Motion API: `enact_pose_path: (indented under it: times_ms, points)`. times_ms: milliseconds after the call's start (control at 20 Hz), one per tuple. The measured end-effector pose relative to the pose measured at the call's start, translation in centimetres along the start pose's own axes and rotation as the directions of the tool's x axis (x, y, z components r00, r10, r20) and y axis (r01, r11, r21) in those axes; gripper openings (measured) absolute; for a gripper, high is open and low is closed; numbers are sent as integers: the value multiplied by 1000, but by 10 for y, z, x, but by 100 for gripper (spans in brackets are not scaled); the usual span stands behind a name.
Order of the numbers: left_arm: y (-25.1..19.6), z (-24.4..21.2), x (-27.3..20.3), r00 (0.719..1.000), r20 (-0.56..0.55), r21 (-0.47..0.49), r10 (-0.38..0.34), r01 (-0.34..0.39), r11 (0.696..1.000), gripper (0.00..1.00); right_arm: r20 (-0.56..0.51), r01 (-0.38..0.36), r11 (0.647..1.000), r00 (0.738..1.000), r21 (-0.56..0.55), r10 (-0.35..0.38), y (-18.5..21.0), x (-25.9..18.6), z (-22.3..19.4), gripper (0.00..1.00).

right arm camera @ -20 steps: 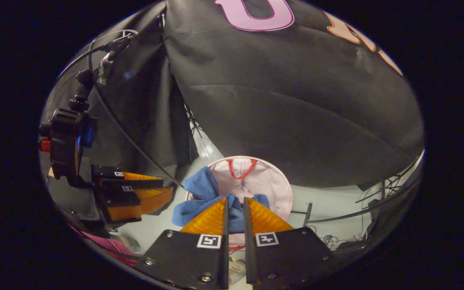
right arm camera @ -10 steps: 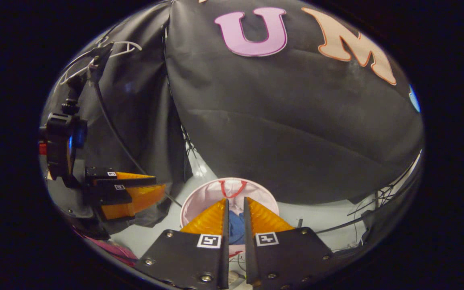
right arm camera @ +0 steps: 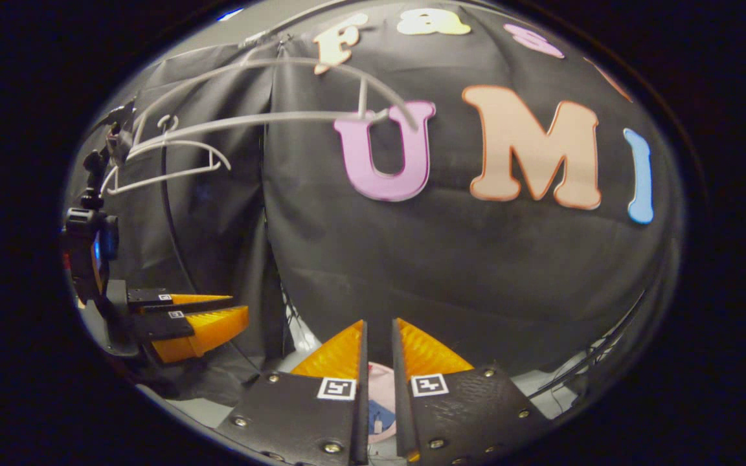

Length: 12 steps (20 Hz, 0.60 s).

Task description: Grasp the clothes on the hanger with both hands and then place them into the laundry hamper below.

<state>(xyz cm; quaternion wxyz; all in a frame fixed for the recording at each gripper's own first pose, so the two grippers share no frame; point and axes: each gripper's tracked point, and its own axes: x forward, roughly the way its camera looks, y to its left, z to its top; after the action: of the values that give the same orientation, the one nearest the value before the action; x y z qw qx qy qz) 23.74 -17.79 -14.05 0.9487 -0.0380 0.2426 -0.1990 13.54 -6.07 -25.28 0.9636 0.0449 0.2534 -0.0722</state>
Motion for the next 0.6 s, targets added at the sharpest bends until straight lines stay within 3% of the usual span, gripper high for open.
enact_pose_path:
  times_ms: [200, 250, 300, 350, 400, 500, 600]
  points:
    - [-22, 63, -25, 990, 144, -5, -9, 10, 1000, 33, 144, 46, 998, 989, -30, -41, -20, -48, 66, 17]
    - [-28, 76, -30, 984, 178, 6, -13, 12, 1000, 26, 180, 51, 998, 983, -37, -43, -23, -57, 79, 17]
    - [-31, 87, -37, 979, 206, 15, -9, 6, 1000, 26, 213, 60, 997, 976, -39, -50, -24, -69, 94, 19]
    - [-36, 96, -46, 973, 229, 20, -12, 7, 1000, 30, 239, 70, 997, 969, -40, -59, -29, -81, 108, 27]
    - [-47, 107, -49, 968, 249, 21, -19, 14, 1000, 35, 263, 71, 997, 963, -40, -58, -30, -92, 119, 20]
    - [-64, 120, -63, 957, 288, 14, -30, 27, 1000, 46, 304, 76, 997, 951, -31, -63, -37, -114, 136, 23]
    - [-77, 131, -77, 946, 322, 8, -34, 33, 999, 59, 339, 75, 997, 938, -16, -66, -42, -134, 148, 34]
